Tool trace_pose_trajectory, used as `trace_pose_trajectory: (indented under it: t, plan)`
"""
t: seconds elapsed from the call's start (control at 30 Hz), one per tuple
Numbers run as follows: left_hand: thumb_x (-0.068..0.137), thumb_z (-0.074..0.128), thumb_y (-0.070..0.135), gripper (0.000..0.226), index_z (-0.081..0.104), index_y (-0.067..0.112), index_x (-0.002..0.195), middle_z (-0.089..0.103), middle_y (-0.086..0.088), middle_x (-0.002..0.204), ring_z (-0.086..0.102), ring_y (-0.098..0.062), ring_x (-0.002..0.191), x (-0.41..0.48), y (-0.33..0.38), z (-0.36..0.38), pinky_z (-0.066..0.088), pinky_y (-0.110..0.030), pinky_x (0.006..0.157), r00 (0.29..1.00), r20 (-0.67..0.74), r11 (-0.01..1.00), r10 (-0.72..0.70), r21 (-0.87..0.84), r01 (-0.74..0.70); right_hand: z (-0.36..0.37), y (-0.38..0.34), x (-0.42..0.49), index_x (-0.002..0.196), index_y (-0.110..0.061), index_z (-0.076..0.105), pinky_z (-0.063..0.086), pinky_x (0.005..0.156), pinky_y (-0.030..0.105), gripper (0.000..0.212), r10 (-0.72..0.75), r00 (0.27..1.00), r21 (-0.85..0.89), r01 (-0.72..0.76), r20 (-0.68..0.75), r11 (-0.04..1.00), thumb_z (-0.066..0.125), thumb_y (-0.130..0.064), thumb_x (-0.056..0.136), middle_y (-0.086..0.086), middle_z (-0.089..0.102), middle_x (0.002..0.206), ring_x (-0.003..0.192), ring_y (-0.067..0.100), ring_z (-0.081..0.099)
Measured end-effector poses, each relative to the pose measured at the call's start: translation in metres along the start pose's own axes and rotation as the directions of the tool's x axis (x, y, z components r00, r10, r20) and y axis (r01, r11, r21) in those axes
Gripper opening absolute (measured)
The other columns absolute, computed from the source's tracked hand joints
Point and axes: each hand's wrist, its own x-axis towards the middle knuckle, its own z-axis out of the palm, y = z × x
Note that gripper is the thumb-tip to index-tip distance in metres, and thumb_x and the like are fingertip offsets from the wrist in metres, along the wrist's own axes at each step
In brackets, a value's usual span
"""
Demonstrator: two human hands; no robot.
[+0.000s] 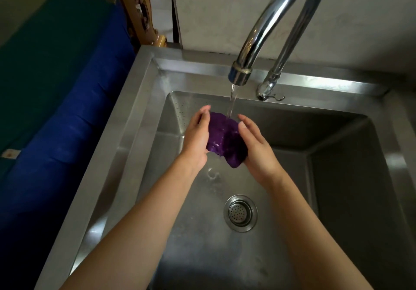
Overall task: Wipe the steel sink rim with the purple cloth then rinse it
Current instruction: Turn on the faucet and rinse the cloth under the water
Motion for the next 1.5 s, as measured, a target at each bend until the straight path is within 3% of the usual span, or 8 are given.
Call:
trace_pose_trajectory:
  t: [0.2, 0.57, 0.7, 0.87, 1.0, 1.17, 1.37, 1.5]
  plan:
    - [0.09, 0.048, 0.05, 0.034, 0.063, 0.021, 0.081, 0.069, -0.006, 0.087, 0.067, -0.026, 0.086, -0.004, -0.004, 0.017, 0.056, -0.046, 0.082, 0.995, -0.091, 0.988, -0.028, 0.147, 0.041, 0.022, 0.006, 0.005, 0.116, -0.019, 0.055, 0.043, 0.082, 0.014, 0.029, -0.45, 0.891, -0.643, 0.306, -0.067, 0.702, 0.055, -0.032, 0.09, 0.007, 0.058, 0.108, 0.092, 0.008, 0.054]
    - [0.097, 0.037, 0.04, 0.049, 0.057, 0.014, 0.06, 0.064, -0.011, 0.074, 0.062, -0.03, 0.078, -0.002, -0.002, 0.027, 0.052, -0.046, 0.081, 0.972, -0.154, 0.906, 0.177, 0.412, -0.1, 0.019, -0.023, 0.029, 0.088, -0.004, 0.058, 0.048, 0.07, 0.044, 0.045, -0.541, 0.84, -0.902, 0.197, -0.048, 0.385, 0.028, -0.036, 0.1, 0.02, 0.067, 0.081, 0.079, 0.04, 0.061]
    - [0.098, 0.038, 0.037, 0.049, 0.048, 0.015, 0.056, 0.053, -0.005, 0.06, 0.051, -0.024, 0.064, -0.003, 0.003, 0.027, 0.046, -0.039, 0.068, 0.953, -0.09, 0.845, 0.289, 0.491, -0.21, 0.017, -0.03, 0.034, 0.078, -0.007, 0.058, 0.047, 0.072, 0.04, 0.046, -0.464, 0.885, -0.887, 0.182, -0.041, 0.425, 0.028, -0.034, 0.1, 0.018, 0.066, 0.08, 0.079, 0.035, 0.06]
    - [0.094, 0.044, 0.043, 0.039, 0.047, 0.02, 0.063, 0.05, 0.006, 0.058, 0.049, -0.014, 0.058, -0.006, 0.009, 0.022, 0.045, -0.033, 0.065, 0.935, -0.043, 0.847, 0.353, 0.439, -0.3, 0.008, -0.034, 0.041, 0.095, -0.007, 0.058, 0.041, 0.082, 0.031, 0.047, -0.179, 0.98, -0.63, 0.082, -0.091, 0.772, 0.03, -0.046, 0.098, 0.006, 0.061, 0.089, 0.087, 0.02, 0.057]
    - [0.092, 0.048, 0.045, 0.022, 0.054, 0.024, 0.09, 0.064, 0.0, 0.091, 0.064, -0.019, 0.086, -0.003, 0.011, 0.015, 0.056, -0.039, 0.078, 0.975, -0.058, 0.943, 0.214, 0.272, -0.191, -0.012, -0.03, 0.036, 0.113, -0.016, 0.054, 0.052, 0.085, 0.033, 0.048, 0.003, 1.0, -0.505, -0.014, -0.023, 0.863, 0.034, -0.055, 0.094, 0.009, 0.066, 0.1, 0.092, 0.023, 0.065]
    - [0.094, 0.048, 0.04, 0.014, 0.055, 0.029, 0.1, 0.063, 0.004, 0.1, 0.063, -0.016, 0.091, 0.005, 0.006, 0.002, 0.057, -0.041, 0.076, 0.998, -0.06, 0.995, 0.007, 0.101, -0.001, -0.024, -0.026, 0.025, 0.122, -0.015, 0.048, 0.059, 0.066, 0.026, 0.033, 0.107, 0.982, -0.307, -0.055, 0.154, 0.95, 0.057, -0.018, 0.091, 0.005, 0.061, 0.107, 0.09, 0.021, 0.065]
    - [0.094, 0.042, 0.021, 0.026, 0.063, 0.019, 0.078, 0.065, -0.004, 0.071, 0.063, -0.021, 0.067, 0.014, -0.009, 0.003, 0.049, -0.026, 0.054, 0.989, -0.105, 0.993, -0.106, 0.042, 0.111, 0.028, -0.021, 0.002, 0.095, -0.015, 0.045, 0.052, 0.062, 0.025, 0.01, -0.285, 0.953, -0.606, 0.287, 0.103, 0.742, 0.048, -0.024, 0.095, 0.009, 0.059, 0.084, 0.073, 0.028, 0.058]
    - [0.097, 0.033, 0.041, 0.045, 0.058, 0.017, 0.068, 0.059, 0.0, 0.049, 0.06, -0.012, 0.047, -0.004, -0.014, 0.015, 0.046, -0.019, 0.046, 0.988, -0.015, 0.988, -0.155, -0.011, 0.155, 0.054, -0.027, 0.005, 0.089, -0.014, 0.05, 0.044, 0.072, 0.039, 0.038, -0.407, 0.913, -0.857, 0.18, -0.038, 0.484, 0.038, -0.05, 0.094, 0.016, 0.067, 0.091, 0.091, 0.038, 0.06]
